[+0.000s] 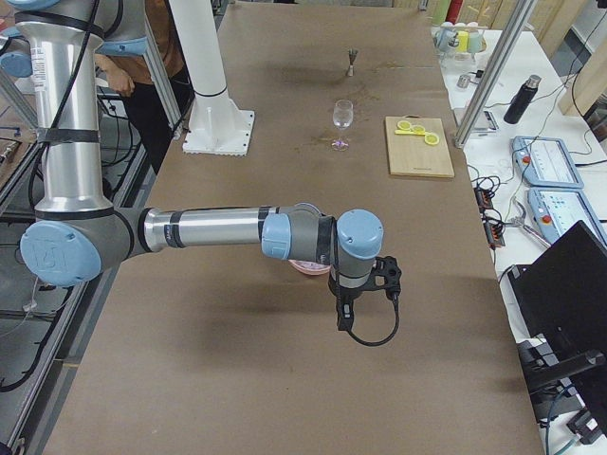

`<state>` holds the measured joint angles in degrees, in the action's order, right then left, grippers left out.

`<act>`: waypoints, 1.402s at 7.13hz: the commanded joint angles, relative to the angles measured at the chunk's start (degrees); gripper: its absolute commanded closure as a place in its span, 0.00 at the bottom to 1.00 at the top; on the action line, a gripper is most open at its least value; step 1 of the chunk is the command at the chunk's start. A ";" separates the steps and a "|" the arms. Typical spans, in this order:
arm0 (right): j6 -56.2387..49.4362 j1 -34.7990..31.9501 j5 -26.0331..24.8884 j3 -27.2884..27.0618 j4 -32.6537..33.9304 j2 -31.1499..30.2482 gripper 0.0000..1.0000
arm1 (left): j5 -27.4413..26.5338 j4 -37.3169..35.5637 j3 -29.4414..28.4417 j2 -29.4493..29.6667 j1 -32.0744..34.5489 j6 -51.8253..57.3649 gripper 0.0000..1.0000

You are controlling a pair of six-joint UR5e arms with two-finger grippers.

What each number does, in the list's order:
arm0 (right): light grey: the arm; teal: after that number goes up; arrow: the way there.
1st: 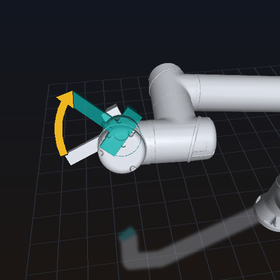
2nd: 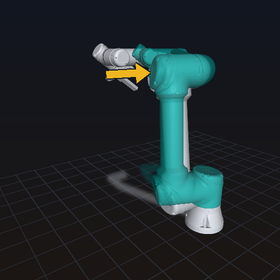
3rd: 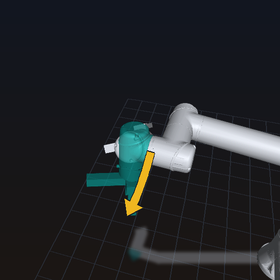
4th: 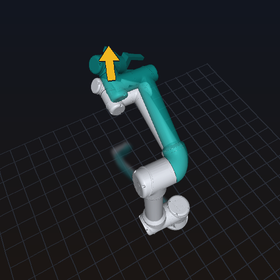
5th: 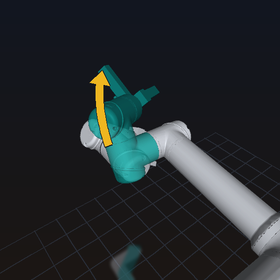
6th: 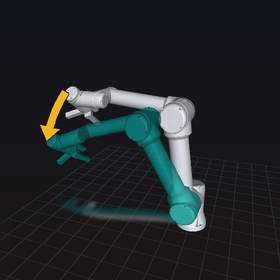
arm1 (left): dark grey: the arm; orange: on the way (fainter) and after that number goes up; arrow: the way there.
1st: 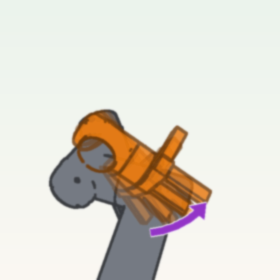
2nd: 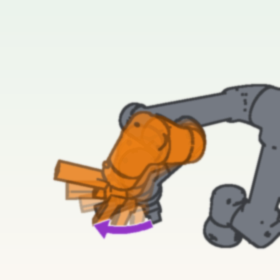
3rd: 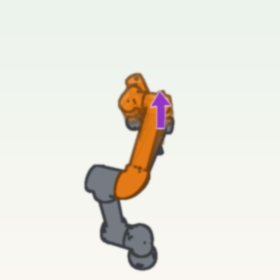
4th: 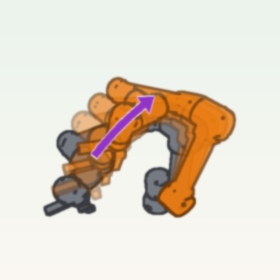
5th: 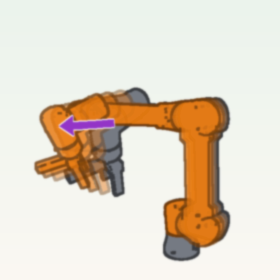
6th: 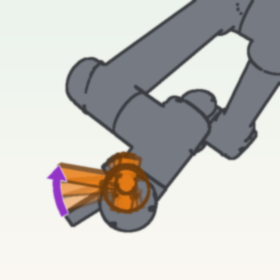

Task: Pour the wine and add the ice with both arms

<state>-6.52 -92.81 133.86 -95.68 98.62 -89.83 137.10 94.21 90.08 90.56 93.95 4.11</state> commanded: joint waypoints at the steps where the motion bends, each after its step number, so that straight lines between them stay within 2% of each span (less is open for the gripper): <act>1: 0.01 0.00 -0.01 -0.03 0.00 0.18 0.00 | 0.01 -0.08 0.01 0.05 0.00 0.10 0.01; 10: 0.01 0.00 -0.01 -0.21 0.00 0.44 0.00 | 0.62 0.98 1.59 -0.30 0.00 0.19 0.01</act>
<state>-6.50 -92.81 133.86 -95.85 98.61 -89.47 137.69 95.10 91.38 90.37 93.95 4.23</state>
